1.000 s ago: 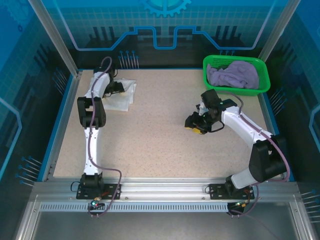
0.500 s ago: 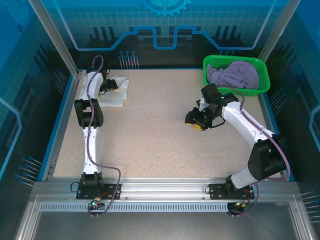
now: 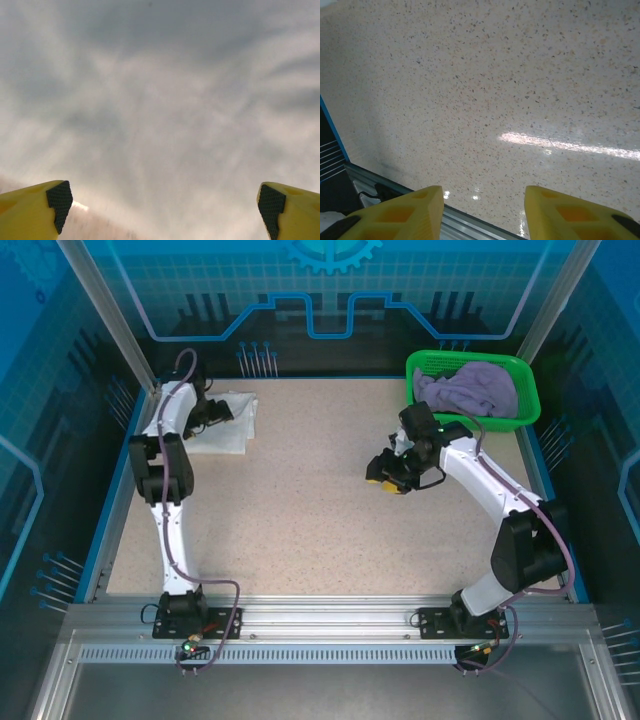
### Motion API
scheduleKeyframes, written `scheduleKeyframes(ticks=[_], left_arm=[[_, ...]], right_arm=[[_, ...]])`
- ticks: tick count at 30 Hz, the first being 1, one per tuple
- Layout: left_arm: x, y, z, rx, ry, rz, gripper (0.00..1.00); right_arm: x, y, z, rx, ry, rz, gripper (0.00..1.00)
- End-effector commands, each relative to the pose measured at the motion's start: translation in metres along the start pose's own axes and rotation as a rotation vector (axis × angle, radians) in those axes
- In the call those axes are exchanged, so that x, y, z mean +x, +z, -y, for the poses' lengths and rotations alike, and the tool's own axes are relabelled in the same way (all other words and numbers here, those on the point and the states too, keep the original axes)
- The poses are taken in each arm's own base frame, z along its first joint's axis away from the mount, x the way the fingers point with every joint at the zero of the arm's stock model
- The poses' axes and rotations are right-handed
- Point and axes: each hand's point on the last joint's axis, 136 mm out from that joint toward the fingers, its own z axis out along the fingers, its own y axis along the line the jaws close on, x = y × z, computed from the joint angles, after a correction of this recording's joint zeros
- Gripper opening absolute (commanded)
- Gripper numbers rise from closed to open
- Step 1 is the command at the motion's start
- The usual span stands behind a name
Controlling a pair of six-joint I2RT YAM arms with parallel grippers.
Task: Fold and stack the t-shirts
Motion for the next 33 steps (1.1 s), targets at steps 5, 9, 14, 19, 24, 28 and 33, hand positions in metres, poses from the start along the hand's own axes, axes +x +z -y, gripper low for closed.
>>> scheduleKeyframes(ticks=[5, 9, 14, 19, 24, 28, 33], left_arm=[[0.038, 0.012, -0.019, -0.017, -0.039, -0.058, 0.95], [0.037, 0.039, -0.028, -0.083, -0.019, -0.077, 0.96], [0.020, 0.064, -0.034, -0.141, -0.018, -0.087, 0.97], [0.001, 0.077, -0.025, -0.113, -0.068, -0.087, 0.97], [-0.009, 0.074, -0.022, -0.119, -0.046, -0.093, 0.96], [0.000, 0.063, -0.024, -0.115, -0.027, -0.102, 0.96], [0.002, 0.013, -0.020, -0.089, -0.011, -0.057, 0.99]], right_arm=[[0.005, 0.012, 0.004, -0.031, -0.003, -0.009, 0.48], [0.005, 0.014, 0.008, -0.041, 0.008, -0.006, 0.48], [0.007, 0.013, 0.010, -0.041, 0.006, -0.002, 0.48], [0.011, 0.013, 0.014, -0.039, 0.018, 0.007, 0.48], [0.011, 0.009, 0.013, -0.039, 0.011, 0.024, 0.48], [0.006, 0.001, 0.012, -0.042, -0.002, 0.061, 0.48], [-0.015, -0.026, 0.010, 0.017, -0.061, 0.185, 0.50]])
